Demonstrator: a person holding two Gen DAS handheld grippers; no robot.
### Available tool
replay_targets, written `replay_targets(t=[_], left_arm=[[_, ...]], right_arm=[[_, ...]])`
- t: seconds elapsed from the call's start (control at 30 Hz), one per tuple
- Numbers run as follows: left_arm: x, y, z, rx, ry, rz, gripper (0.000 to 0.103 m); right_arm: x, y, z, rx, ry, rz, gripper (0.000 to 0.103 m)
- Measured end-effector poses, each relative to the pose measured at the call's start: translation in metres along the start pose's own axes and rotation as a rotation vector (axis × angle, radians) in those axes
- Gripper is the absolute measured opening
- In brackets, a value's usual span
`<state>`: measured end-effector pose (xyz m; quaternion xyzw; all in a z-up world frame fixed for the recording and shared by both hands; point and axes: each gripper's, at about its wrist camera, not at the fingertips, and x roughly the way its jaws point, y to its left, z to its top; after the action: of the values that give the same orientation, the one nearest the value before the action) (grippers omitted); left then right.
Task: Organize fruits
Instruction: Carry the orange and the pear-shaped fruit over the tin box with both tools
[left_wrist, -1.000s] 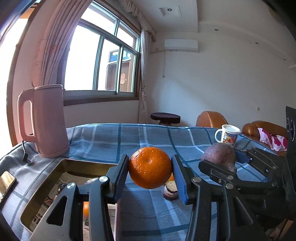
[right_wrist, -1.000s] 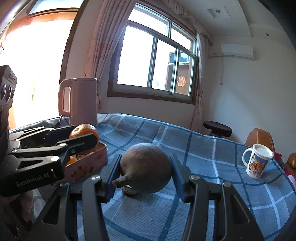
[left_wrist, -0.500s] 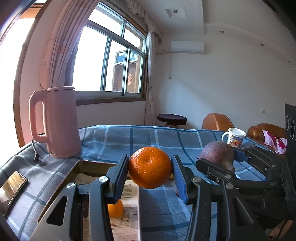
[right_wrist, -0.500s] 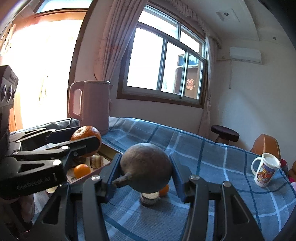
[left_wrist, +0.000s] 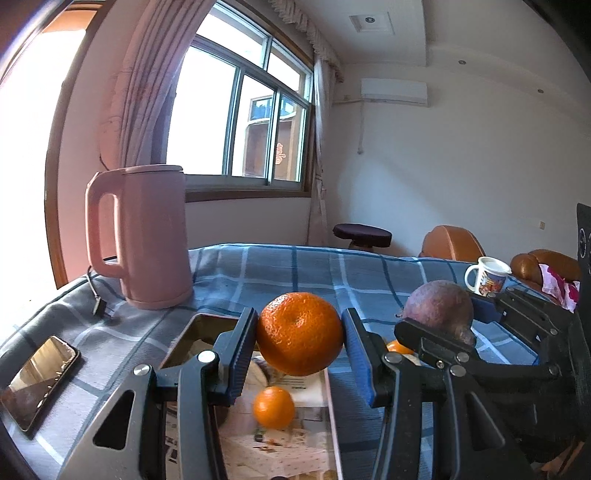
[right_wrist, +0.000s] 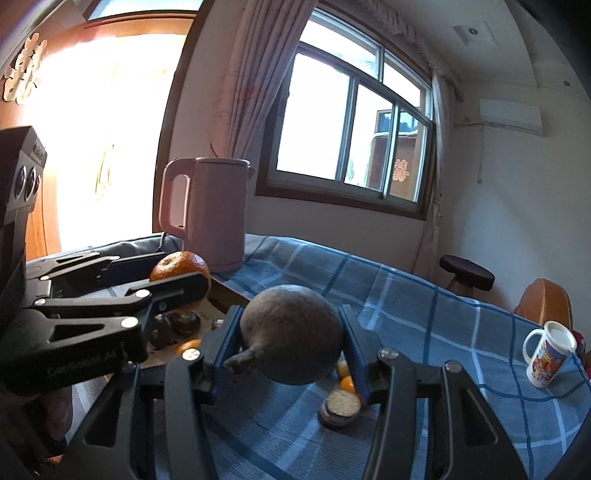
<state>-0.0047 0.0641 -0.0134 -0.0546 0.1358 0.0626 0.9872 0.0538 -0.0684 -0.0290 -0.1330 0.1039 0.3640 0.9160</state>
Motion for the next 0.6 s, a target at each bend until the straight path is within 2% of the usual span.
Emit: replay_targets(t=[0.33,0.6], left_arm=[[0.002,0.024,-0.001,-0.011,0.019,0.057,0.049],[0.010,0.046,-0.009,-0.025,0.064,0.105,0.049]], right_arm=[[0.015,0.020,0.005,-0.013,0.016,0.057,0.055],[0.033,0.036,0.006,-0.013,0.056,0.110,0.055]])
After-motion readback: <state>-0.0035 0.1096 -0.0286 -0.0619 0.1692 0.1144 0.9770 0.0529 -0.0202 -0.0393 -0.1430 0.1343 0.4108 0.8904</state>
